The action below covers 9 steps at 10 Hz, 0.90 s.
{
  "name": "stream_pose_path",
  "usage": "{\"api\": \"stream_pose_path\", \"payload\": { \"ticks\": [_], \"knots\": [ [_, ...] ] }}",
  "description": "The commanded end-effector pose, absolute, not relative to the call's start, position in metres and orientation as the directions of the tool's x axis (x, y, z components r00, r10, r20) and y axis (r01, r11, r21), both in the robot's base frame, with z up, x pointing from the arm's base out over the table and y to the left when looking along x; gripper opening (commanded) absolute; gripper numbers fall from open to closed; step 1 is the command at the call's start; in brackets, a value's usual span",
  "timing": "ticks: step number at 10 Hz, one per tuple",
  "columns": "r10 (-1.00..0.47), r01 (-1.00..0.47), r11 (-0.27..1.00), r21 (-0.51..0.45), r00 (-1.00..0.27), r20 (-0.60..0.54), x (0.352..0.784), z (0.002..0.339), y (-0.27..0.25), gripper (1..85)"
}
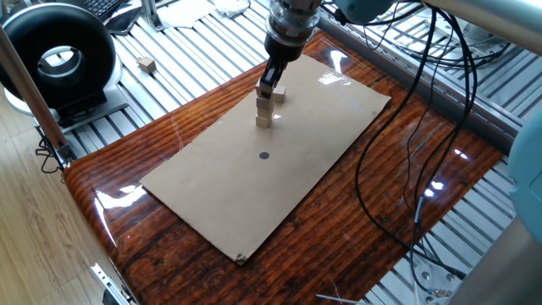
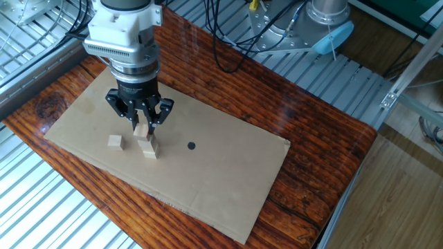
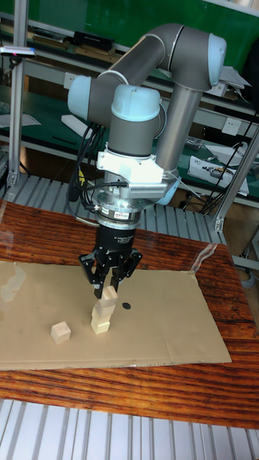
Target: Stack the blocks in a vertical line of five
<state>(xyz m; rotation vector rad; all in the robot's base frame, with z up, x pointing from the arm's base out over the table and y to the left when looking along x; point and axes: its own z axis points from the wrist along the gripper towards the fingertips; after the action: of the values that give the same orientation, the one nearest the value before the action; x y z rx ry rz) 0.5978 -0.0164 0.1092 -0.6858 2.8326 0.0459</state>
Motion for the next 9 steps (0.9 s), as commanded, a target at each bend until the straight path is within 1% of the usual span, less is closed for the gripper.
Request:
{"api": "stream_pose_path", "payload": {
  "ticks": [1,7,9],
  "knots": [
    [-0.439,-0.449,0.894,-0.015,-0.866,-0.238,0.5993,0.1094,-0.0143,11.7],
    [-0.438,-0.448,0.894,-0.017,-0.864,-0.247,0.6005,0.1078,-0.0137,12.3],
    [-0.442,-0.452,0.892,-0.019,-0.862,-0.248,0.6007,0.1077,-0.014,14.7]
  ]
}}
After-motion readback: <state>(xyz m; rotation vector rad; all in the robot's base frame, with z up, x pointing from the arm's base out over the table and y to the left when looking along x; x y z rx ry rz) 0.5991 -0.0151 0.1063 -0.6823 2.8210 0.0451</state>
